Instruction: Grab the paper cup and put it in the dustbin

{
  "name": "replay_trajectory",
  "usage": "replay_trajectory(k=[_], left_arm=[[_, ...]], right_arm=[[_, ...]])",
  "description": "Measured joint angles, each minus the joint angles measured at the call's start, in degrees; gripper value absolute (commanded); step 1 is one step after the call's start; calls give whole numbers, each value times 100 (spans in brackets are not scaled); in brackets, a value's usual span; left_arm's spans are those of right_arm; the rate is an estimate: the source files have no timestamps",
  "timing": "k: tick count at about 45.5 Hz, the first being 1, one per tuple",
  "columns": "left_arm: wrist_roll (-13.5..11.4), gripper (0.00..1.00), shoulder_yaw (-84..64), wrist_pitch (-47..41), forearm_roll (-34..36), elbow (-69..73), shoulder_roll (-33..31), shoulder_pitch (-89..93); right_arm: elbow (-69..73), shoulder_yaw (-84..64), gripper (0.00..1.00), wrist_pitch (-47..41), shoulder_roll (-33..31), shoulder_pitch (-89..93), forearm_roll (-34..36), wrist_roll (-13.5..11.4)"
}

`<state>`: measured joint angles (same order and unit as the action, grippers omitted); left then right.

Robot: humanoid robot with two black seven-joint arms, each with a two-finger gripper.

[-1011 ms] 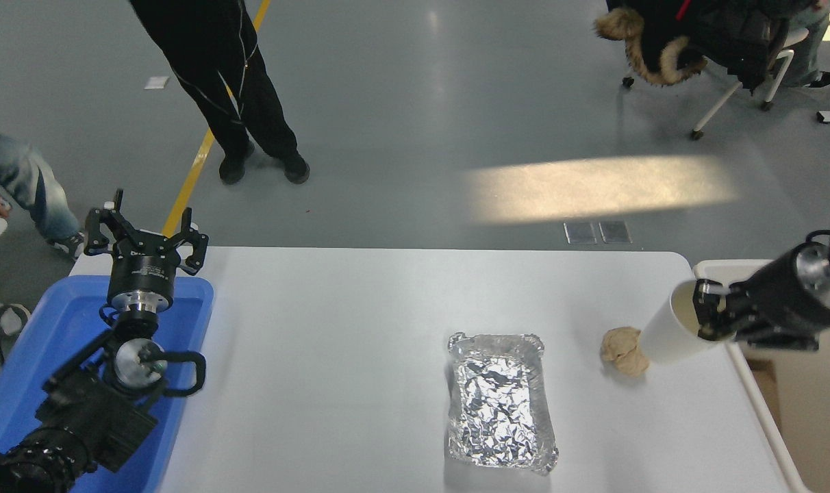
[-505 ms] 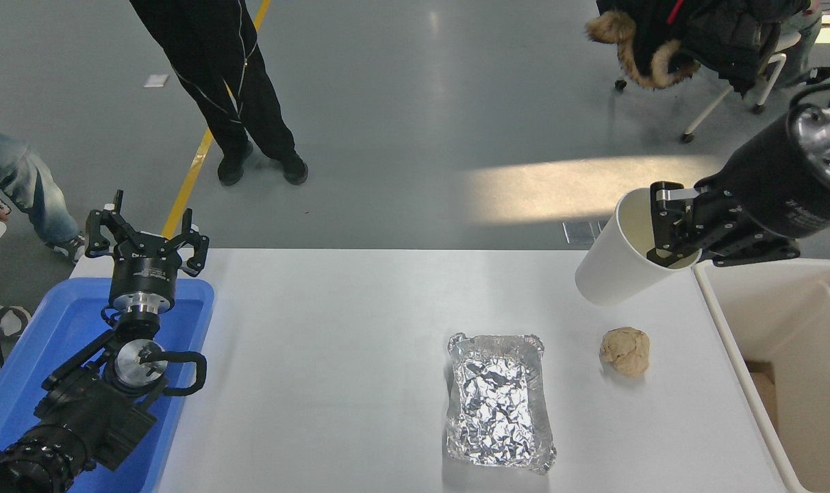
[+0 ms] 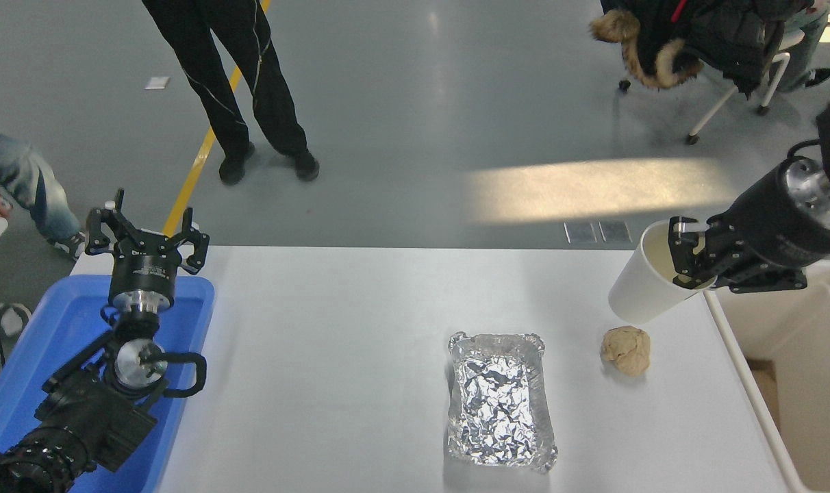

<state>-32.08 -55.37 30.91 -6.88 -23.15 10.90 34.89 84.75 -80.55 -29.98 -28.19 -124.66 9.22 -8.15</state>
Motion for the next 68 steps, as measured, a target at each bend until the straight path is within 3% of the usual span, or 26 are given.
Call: replay_trajectory(k=[16, 31, 43, 45, 50, 52, 68], left_arm=[[0, 99, 0, 1, 4, -4, 0, 0], [0, 99, 0, 3, 2, -2, 0, 0], [0, 99, 0, 3, -2, 1, 0, -1], [0, 99, 0, 3, 0, 0, 0, -1], [0, 99, 0, 3, 0, 0, -1, -1], [0, 99, 0, 3, -3, 0, -1, -1], [0, 99, 0, 1, -6, 0, 0, -1]], right_arm=[[-1928, 189, 0, 1066, -549, 2613, 140, -19], [-3640, 825, 0, 1928, -761, 4838, 1056, -29], [-4846, 1730, 40, 2536, -661, 6437, 1366, -36], [-5078, 1878, 51, 2610, -602, 6656, 1380, -33], [-5787, 2269, 89, 2771, -432, 7281, 1416, -36], [-6012, 2373, 100, 2805, -374, 7451, 1422, -36], [-7031, 2858, 100, 2940, -51, 8122, 1422, -32]])
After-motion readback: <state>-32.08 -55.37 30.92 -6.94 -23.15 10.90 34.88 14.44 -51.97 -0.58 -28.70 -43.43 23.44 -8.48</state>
